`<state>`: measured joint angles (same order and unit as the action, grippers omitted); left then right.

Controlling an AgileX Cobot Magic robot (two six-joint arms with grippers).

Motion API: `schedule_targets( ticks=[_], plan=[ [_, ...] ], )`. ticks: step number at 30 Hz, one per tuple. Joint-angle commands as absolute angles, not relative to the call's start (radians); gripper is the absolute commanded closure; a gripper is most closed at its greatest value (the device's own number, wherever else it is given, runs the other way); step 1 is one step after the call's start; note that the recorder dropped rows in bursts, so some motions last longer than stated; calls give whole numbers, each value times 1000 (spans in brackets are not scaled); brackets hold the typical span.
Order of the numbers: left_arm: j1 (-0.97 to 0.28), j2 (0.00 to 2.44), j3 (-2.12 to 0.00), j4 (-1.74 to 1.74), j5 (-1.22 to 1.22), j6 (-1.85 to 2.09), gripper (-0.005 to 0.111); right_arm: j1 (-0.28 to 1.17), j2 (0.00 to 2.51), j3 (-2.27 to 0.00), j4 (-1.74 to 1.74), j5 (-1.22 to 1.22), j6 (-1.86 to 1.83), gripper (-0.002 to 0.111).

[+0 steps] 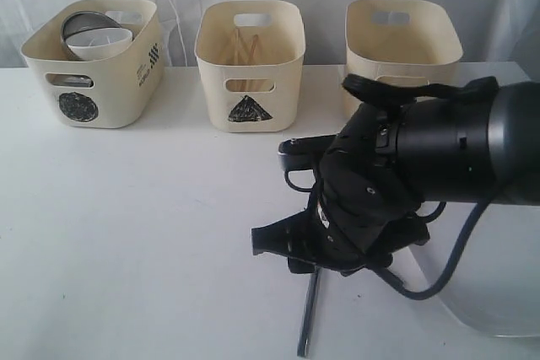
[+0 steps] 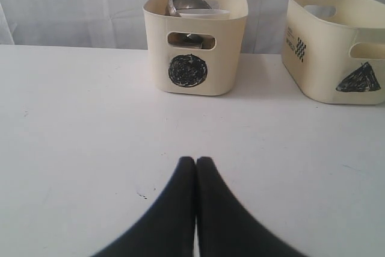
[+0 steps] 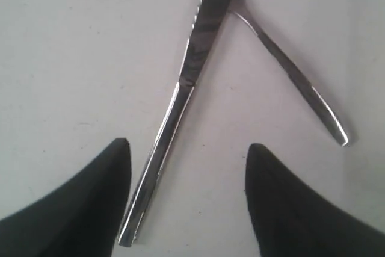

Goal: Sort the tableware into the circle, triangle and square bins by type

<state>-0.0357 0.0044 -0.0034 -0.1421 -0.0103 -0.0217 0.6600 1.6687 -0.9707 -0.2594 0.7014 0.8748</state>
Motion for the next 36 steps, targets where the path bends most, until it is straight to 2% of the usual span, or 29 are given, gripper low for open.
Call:
schedule_targets(
  ticks=[1, 18, 20, 25, 27, 36],
  plan=[
    [-33, 0, 0, -146, -13, -22, 107, 679, 1666, -938, -304, 679, 1032, 54],
    [-33, 0, 0, -146, -13, -22, 107, 697, 1808, -917, -315, 574, 1217, 54],
    [-33, 0, 0, -146, -13, -22, 107, 704, 1831, -917, -315, 558, 1235, 60],
    [-33, 0, 0, -146, -13, -22, 107, 737, 1842, -917, -313, 500, 1249, 98],
    [-33, 0, 0, -146, -13, -22, 107, 737, 1842, -917, -315, 492, 1261, 108],
    [-33, 0, 0, -146, -13, -22, 107, 737, 1681, -917, -492, 417, 1271, 108]
  ],
)
